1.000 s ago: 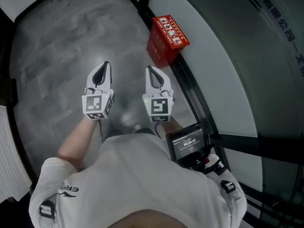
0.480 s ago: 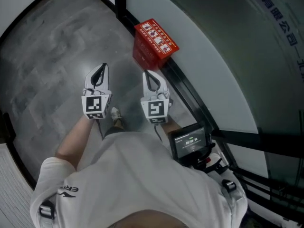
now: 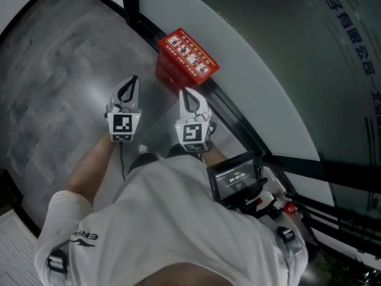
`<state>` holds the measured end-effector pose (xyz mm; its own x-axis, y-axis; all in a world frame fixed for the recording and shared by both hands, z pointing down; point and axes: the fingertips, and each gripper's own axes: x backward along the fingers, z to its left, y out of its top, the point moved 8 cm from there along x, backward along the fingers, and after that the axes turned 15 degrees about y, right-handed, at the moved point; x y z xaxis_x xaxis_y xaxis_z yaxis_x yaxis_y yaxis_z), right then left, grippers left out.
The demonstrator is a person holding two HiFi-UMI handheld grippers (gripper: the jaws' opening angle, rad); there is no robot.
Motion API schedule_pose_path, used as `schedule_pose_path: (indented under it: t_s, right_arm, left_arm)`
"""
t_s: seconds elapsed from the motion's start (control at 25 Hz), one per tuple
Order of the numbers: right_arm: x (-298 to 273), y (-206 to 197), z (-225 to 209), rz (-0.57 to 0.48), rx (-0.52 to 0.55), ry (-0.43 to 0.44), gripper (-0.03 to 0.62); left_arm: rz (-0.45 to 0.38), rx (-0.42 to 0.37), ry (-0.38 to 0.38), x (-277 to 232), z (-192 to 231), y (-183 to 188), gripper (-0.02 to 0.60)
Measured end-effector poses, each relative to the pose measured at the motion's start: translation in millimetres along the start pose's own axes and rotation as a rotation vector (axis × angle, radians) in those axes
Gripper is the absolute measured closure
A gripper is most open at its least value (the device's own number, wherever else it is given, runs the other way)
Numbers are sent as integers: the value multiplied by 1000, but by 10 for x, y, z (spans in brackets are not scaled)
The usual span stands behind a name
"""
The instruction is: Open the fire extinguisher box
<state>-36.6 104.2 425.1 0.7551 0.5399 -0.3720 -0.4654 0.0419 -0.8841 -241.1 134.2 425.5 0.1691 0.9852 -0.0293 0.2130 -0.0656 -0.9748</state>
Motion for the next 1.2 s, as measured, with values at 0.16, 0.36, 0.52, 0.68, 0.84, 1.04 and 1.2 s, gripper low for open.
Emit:
schedule_pose_path:
  t_s: [0.16, 0.36, 0.52, 0.68, 0.84, 1.04, 1.2]
  right_arm:
    - [-224, -135, -262, 22, 1, -3, 580]
    - [-615, -394, -764, 34, -38, 31, 580]
    - [-931, -678, -1277, 62, -64, 62, 580]
    - [-1006, -767, -1421, 84, -46, 67, 580]
    - [-1134, -988, -1525, 129, -52, 86, 580]
    - [-1552, -1482, -1662, 218, -104, 141, 580]
    - [-1743, -1709, -1625, 275, -112, 155, 579]
  left_arm:
    - [22, -28, -16, -412, -79, -134, 580]
    - [61, -126, -36, -1045, -309, -350, 580]
    - [130, -209, -79, -1595, -572, -588, 579]
    - [106, -283, -102, -1789, -640, -624, 579]
    - [94, -364, -159, -2014, -796, -731, 580]
    - [112, -498, -280, -2424, -1051, -1189, 580]
    - [120, -549, -358, -2563, -1172, -1477, 578]
